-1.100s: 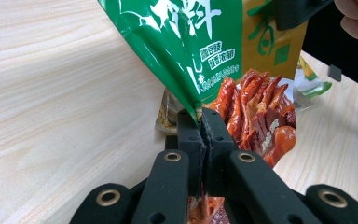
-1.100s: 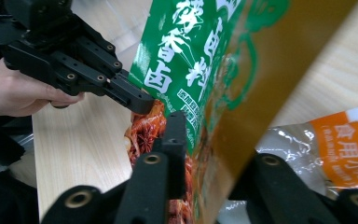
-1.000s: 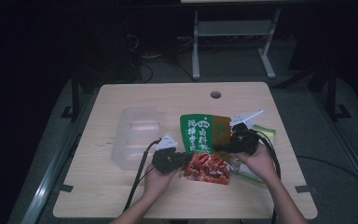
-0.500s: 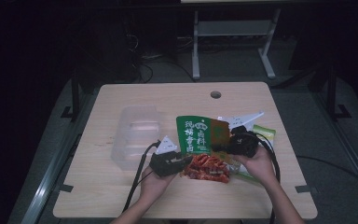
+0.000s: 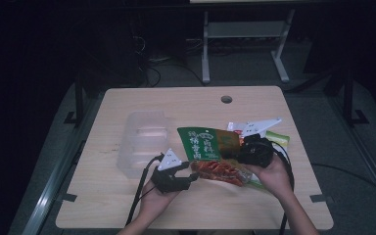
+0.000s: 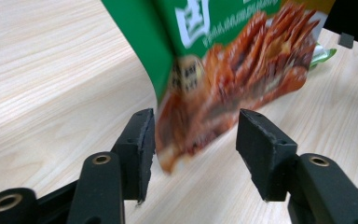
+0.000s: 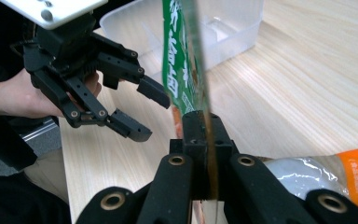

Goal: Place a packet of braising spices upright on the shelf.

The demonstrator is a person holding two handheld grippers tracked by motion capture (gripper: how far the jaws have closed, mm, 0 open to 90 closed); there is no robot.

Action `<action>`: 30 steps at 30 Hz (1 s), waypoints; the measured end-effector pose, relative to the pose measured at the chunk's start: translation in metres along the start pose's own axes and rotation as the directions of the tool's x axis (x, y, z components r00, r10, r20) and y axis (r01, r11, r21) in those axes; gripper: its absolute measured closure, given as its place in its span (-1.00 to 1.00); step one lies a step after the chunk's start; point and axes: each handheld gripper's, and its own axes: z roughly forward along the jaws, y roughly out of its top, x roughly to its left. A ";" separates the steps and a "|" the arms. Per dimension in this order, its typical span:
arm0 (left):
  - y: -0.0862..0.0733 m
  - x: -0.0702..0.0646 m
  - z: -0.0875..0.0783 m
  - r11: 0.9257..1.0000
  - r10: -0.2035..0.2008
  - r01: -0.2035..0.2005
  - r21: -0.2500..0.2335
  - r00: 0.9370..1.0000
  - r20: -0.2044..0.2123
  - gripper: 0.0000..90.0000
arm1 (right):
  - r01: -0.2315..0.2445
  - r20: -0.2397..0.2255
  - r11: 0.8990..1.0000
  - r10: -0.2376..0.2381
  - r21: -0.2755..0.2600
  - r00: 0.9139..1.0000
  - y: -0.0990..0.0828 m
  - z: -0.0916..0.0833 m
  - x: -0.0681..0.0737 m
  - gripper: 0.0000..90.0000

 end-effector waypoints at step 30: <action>-0.021 -0.013 -0.026 0.996 0.086 -0.086 0.015 0.996 0.020 -0.17 | 0.007 0.006 0.999 -0.007 -0.044 1.000 0.060 0.003 0.003 1.00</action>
